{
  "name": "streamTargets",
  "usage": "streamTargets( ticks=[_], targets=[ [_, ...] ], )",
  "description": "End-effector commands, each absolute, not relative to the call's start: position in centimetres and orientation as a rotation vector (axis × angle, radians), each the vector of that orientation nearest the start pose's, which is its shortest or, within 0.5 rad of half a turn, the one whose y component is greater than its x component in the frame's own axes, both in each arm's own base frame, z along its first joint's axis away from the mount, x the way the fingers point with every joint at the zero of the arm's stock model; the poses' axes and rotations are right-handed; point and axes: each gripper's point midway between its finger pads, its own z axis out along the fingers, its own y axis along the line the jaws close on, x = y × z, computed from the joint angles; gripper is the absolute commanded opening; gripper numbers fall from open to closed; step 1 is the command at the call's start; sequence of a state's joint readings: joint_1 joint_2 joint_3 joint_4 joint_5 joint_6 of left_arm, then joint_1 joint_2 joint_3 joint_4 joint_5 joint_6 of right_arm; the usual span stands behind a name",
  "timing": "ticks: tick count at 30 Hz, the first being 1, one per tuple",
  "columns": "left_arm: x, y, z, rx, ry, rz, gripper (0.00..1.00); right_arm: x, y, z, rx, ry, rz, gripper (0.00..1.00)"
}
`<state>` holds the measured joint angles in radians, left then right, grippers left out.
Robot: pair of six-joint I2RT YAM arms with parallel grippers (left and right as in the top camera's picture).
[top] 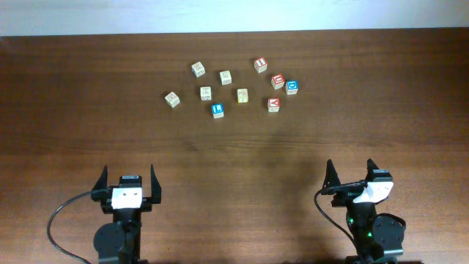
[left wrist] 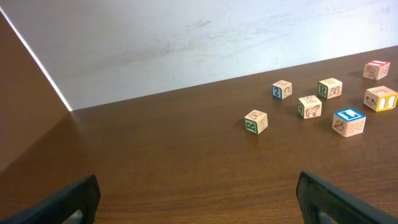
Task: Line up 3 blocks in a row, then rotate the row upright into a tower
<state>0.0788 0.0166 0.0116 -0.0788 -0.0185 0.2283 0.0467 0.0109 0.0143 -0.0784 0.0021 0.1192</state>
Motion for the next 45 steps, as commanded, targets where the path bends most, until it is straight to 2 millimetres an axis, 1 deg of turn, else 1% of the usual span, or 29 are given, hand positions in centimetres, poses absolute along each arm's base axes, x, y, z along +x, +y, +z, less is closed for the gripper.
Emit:
streamTargets(
  ticks=[1,28,29,30,31,32,34,35,36,37,38,41,44,45],
  targets=[
    [24.5,2.2,15.6,0.122,1.653,0.256,0.99,24.6,1.1,15.6,0.058,1.649,0.116,0.98],
    [24.5,2.2,15.6,0.122,1.653,0.256,0.99,24.6,1.0,15.6,0.060,1.649,0.113,0.98],
    [24.5,2.3,15.7,0.117,1.648,0.262,0.99,24.6,1.0,15.6,0.060,1.649,0.113,0.98],
    [24.5,2.3,16.3,0.115,1.624,0.264,0.99,24.6,1.0,15.6,0.060,1.648,0.113,0.98],
    [24.5,2.3,15.7,0.118,1.651,0.262,0.99,24.6,1.0,15.6,0.060,1.648,0.113,0.98],
    [24.5,2.2,15.6,0.120,1.655,0.258,0.99,24.6,1.0,15.6,0.060,1.648,0.113,0.98],
    [24.5,2.4,15.6,0.115,1.655,0.265,0.99,24.6,1.4,15.6,0.044,1.648,0.131,0.98],
    [24.5,2.2,15.6,0.121,1.655,0.258,0.99,24.5,1.7,15.6,0.030,1.649,0.146,0.98],
    [24.5,1.7,15.6,0.126,1.653,0.214,0.99,24.5,1.9,15.6,0.021,1.649,0.156,0.98],
    [24.6,1.6,15.9,0.097,1.641,0.186,0.99,24.5,2.3,15.8,0.003,1.643,0.174,0.98],
    [24.6,1.2,16.3,0.097,1.623,0.149,0.99,24.4,3.0,16.0,-0.030,1.635,0.209,0.98],
    [24.6,0.0,17.5,0.152,1.577,0.095,0.99,24.0,4.5,17.2,-0.098,1.611,0.279,0.98],
    [24.3,-0.5,19.5,0.172,1.584,0.074,0.99,23.5,4.9,20.0,-0.122,1.575,0.297,0.98],
    [24.3,-0.5,20.7,0.173,1.590,0.072,0.99,23.4,5.1,21.2,-0.130,1.565,0.305,0.98]
  ],
)
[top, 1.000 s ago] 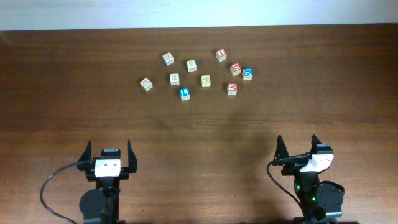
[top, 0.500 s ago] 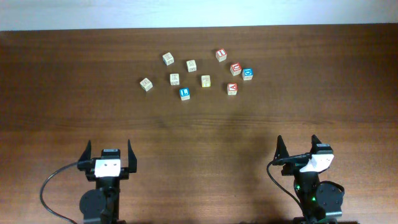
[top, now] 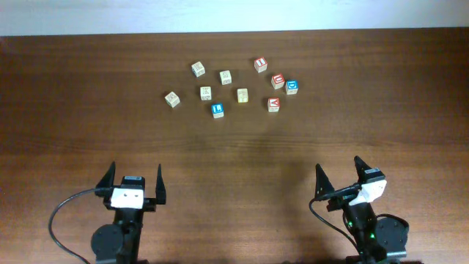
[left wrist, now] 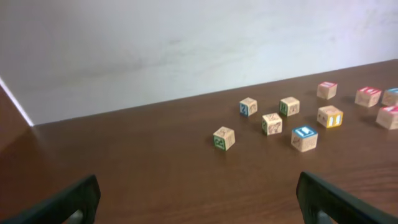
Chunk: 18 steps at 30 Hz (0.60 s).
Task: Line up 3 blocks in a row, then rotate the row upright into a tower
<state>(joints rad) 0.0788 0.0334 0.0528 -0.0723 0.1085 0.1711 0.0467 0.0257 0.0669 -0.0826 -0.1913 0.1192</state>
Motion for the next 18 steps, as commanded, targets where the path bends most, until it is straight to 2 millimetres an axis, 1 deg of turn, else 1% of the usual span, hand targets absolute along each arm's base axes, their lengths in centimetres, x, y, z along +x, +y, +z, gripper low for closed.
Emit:
streamTargets(
  ticks=[1,2,4,5,7,9,10,11,12,13,14,16,17,18],
  targets=[
    [24.2,-0.8,22.4,0.185,1.586,0.061,0.99,23.4,5.2,22.4,-0.116,1.561,0.332,0.98],
    [24.1,-1.0,24.3,0.193,1.578,0.054,0.99,23.5,5.3,23.6,-0.104,1.567,0.351,0.98],
    [24.3,-1.0,26.3,0.194,1.590,0.052,0.99,23.9,5.6,25.1,-0.113,1.604,0.365,0.98],
    [24.5,-1.0,26.9,0.196,1.605,0.047,0.99,24.2,5.8,25.9,-0.122,1.624,0.378,0.98],
    [25.7,-1.4,27.6,0.215,1.671,0.013,0.99,25.7,6.3,28.0,-0.127,1.712,0.402,0.98],
    [27.8,-1.8,29.9,0.238,1.746,-0.030,0.99,27.8,7.2,29.7,-0.148,1.831,0.454,0.98],
    [28.7,-2.0,30.2,0.246,1.802,-0.056,0.99,29.1,7.4,30.4,-0.145,1.888,0.469,0.98],
    [30.2,-2.3,30.3,0.260,1.911,-0.106,0.99,30.4,7.5,30.9,-0.133,1.955,0.477,0.98],
    [31.3,-2.4,30.3,0.260,1.981,-0.129,0.99,31.6,7.6,31.5,-0.127,2.005,0.487,0.98],
    [33.6,-2.2,30.3,0.250,2.121,-0.163,0.99,33.5,8.1,32.4,-0.127,2.076,0.515,0.98],
    [34.9,-2.1,30.2,0.243,2.202,-0.183,0.99,34.6,8.4,32.8,-0.128,2.113,0.528,0.98],
    [37.6,-2.1,28.8,0.229,2.400,-0.247,0.99,37.4,10.0,33.4,-0.150,2.207,0.562,0.98],
    [38.5,-2.3,28.1,0.226,2.478,-0.287,0.99,39.1,11.2,32.8,-0.186,2.266,0.568,0.98],
    [39.6,-2.6,26.8,0.225,2.583,-0.319,0.99,41.0,12.5,31.4,-0.209,2.346,0.555,0.98]
  ],
)
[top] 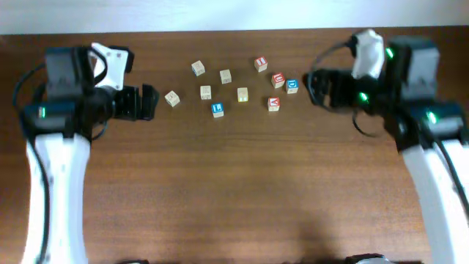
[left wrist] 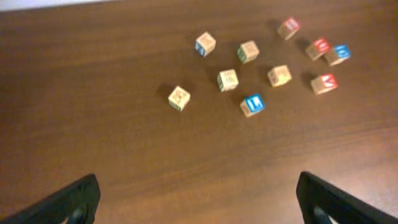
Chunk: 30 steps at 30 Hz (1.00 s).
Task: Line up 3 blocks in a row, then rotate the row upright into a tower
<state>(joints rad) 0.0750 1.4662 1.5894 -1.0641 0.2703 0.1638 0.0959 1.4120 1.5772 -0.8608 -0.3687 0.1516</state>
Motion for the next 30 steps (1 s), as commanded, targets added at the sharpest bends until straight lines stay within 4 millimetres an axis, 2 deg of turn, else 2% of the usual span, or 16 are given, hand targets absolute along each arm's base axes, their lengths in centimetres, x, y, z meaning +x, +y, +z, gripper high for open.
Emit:
streamTargets(
  ticks=[1,4,6,8,9,11,12,13,15,18,20,22,24,26,28,30],
  targets=[
    [40.1,-2.9,25.9,0.230,2.631,-0.336,0.99,42.4,13.1,29.9,-0.209,2.411,0.533,0.98],
    [41.3,-3.8,23.2,0.250,2.703,-0.363,0.99,46.6,15.3,20.0,-0.223,2.691,0.394,0.98],
    [41.7,-3.7,23.2,0.251,2.691,-0.355,0.99,48.9,16.4,14.6,-0.235,2.740,0.387,0.98],
    [41.7,-3.7,23.2,0.251,2.691,-0.355,0.99,50.6,17.8,10.8,-0.250,2.748,0.465,0.98],
    [41.7,-3.7,23.2,0.251,2.691,-0.355,0.99,50.8,17.8,8.6,-0.245,2.782,0.453,0.75],
    [41.7,-3.7,23.2,0.251,2.691,-0.355,0.99,50.9,17.0,6.8,-0.207,2.820,0.389,0.58],
    [41.7,-3.7,23.2,0.251,2.691,-0.355,0.99,50.8,16.7,6.0,-0.164,2.841,0.342,0.55],
    [41.7,-3.7,23.2,0.251,2.691,-0.355,0.99,50.5,16.4,4.0,-0.112,2.884,0.253,0.54],
    [41.7,-3.7,23.2,0.251,2.691,-0.355,0.99,50.1,16.3,1.8,-0.073,2.923,0.171,0.49],
    [41.7,-3.7,23.2,0.251,2.691,-0.355,0.99,49.6,15.9,0.0,-0.022,2.965,0.137,0.42],
    [41.7,-3.7,23.2,0.251,2.692,-0.355,0.99,49.3,15.8,-0.1,-0.003,2.978,0.134,0.27],
    [41.7,-3.7,23.2,0.251,2.691,-0.355,0.99,48.4,15.5,0.0,0.014,3.017,0.121,0.20],
    [41.7,-3.7,23.2,0.251,2.691,-0.355,0.99,46.5,15.1,0.8,0.081,3.097,0.098,0.17],
    [41.7,-3.7,23.2,0.251,2.691,-0.355,0.99,43.8,15.7,1.2,0.077,3.211,0.143,0.14],
    [41.7,-3.7,23.2,0.251,2.691,-0.355,0.99,40.9,16.6,1.3,0.026,3.309,0.100,0.13],
    [41.7,-3.7,23.2,0.251,2.691,-0.355,0.99,39.7,17.1,1.5,0.001,3.348,0.085,0.13]
  ],
)
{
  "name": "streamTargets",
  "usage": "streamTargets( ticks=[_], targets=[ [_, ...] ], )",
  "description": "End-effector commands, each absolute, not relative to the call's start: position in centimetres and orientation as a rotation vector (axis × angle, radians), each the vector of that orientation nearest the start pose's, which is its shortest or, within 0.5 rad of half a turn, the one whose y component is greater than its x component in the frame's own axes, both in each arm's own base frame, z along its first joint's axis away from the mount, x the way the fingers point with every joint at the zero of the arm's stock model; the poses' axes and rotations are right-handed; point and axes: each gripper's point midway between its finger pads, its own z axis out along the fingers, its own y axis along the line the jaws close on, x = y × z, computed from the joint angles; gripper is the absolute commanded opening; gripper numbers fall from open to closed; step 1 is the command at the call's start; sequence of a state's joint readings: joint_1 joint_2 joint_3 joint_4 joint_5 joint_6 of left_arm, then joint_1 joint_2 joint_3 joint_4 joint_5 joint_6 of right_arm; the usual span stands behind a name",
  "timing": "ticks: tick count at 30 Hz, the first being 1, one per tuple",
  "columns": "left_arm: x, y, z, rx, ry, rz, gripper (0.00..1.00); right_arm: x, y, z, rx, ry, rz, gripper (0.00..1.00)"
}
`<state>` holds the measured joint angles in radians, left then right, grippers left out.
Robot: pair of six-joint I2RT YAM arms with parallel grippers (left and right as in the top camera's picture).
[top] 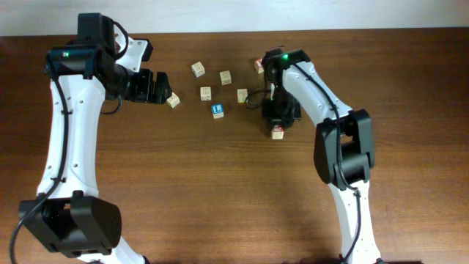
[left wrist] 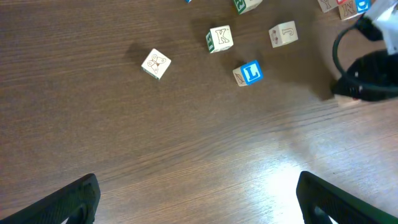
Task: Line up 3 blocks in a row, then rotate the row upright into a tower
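Several small wooden letter blocks lie on the far part of the brown table (top: 220,191). The blue L block (top: 217,110) (left wrist: 250,73), the K block (left wrist: 219,38), the J block (left wrist: 285,34) and a plain tan block (top: 173,100) (left wrist: 155,63) are among them. My left gripper (top: 160,88) (left wrist: 199,193) hangs open, high over the table just left of the tan block. My right gripper (top: 279,111) (left wrist: 365,84) is down at the cluster's right side. One block (top: 277,133) lies at its tip. Its jaws are hidden.
More blocks (top: 198,69) sit near the far edge by the pale wall. A red and a blue block (left wrist: 362,5) show behind the right arm (top: 315,81), whose cable (left wrist: 339,43) loops above the cluster. The near half of the table is bare wood.
My left gripper has moved in closer to the tan block and looks straight down. My right arm has come from the cluster's right side down onto the red blocks; one block now lies nearer than before.
Both arms first rested folded at the near edge, grippers open, blocks untouched. They were then raised, each beside the cluster. Now the left hovers by the tan block and the right is down among the red blocks, one of them displaced toward the near side.
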<state>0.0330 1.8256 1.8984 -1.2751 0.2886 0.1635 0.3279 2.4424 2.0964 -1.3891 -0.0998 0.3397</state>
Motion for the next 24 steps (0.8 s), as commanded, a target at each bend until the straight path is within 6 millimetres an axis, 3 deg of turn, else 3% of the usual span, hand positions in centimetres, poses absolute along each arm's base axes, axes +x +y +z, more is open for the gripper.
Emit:
streamTargets(
  ticks=[1,3,7,9,12,14,15,18,21,24],
  targets=[
    [41.7,-3.7,23.2,0.251,2.691,-0.355,0.99,38.9,17.2,1.6,-0.008,3.373,0.071,0.13],
    [41.7,-3.7,23.2,0.251,2.691,-0.355,0.99,37.7,17.9,1.8,-0.058,3.404,0.033,0.05],
    [41.7,-3.7,23.2,0.251,2.691,-0.355,0.99,36.1,19.7,3.0,-0.141,3.385,-0.070,0.04],
    [41.7,-3.7,23.2,0.251,2.691,-0.355,0.99,35.2,19.3,6.9,-0.186,3.337,-0.121,0.04],
    [41.7,-3.7,23.2,0.251,2.691,-0.355,0.99,33.9,18.5,9.7,-0.191,3.264,-0.088,0.04],
    [41.7,-3.7,23.2,0.251,2.691,-0.355,0.99,33.6,18.3,7.5,-0.184,3.177,-0.020,0.04],
    [41.7,-3.7,23.2,0.251,2.691,-0.355,0.99,33.5,18.0,5.0,-0.161,3.147,0.004,0.05],
    [41.7,-3.7,23.2,0.251,2.691,-0.355,0.99,33.0,16.6,1.6,-0.088,3.165,0.027,0.05],
    [41.7,-3.7,23.2,0.251,2.691,-0.355,0.99,33.6,14.4,0.9,-0.028,3.187,0.074,0.04],
    [41.7,-3.7,23.2,0.251,2.691,-0.355,0.99,32.6,14.2,-0.5,-0.045,3.227,0.050,0.04]
  ],
)
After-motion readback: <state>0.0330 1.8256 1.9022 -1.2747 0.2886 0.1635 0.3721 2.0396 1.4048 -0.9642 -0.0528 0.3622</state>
